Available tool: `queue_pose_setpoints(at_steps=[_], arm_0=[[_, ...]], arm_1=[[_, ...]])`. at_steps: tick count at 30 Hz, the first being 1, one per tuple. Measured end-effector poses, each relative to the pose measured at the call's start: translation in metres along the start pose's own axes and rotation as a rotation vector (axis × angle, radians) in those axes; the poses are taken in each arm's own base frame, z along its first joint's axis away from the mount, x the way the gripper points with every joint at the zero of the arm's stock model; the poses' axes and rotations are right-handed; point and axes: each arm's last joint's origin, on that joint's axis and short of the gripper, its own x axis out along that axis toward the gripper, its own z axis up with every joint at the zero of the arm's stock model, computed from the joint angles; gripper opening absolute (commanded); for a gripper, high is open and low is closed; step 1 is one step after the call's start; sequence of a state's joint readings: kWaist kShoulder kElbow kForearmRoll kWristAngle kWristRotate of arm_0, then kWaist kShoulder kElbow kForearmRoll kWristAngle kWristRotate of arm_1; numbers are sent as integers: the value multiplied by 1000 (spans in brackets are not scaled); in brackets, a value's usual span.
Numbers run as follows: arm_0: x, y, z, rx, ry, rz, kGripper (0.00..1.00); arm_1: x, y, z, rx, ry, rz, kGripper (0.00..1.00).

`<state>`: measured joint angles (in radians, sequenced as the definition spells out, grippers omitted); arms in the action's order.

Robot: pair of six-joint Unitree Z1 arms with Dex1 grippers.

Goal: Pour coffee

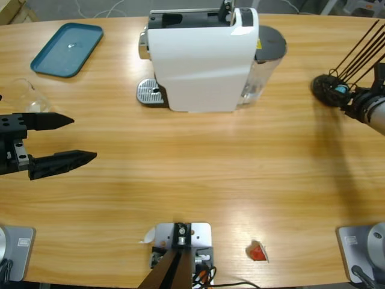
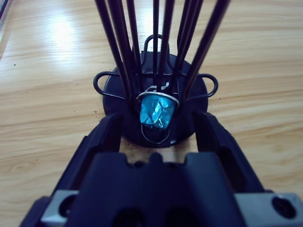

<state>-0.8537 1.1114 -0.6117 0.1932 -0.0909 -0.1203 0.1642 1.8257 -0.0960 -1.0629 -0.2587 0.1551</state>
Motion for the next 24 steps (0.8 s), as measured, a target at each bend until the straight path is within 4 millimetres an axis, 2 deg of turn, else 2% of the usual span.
queue_pose_setpoints(at_steps=[16,24], arm_0=[[0,0,1,1,-12,-2,985],[0,0,1,-2,-12,-2,987]], arm_1=[[4,-1,3,7,-43,-5,513],[0,-3,-1,2,-25,-14,511]])
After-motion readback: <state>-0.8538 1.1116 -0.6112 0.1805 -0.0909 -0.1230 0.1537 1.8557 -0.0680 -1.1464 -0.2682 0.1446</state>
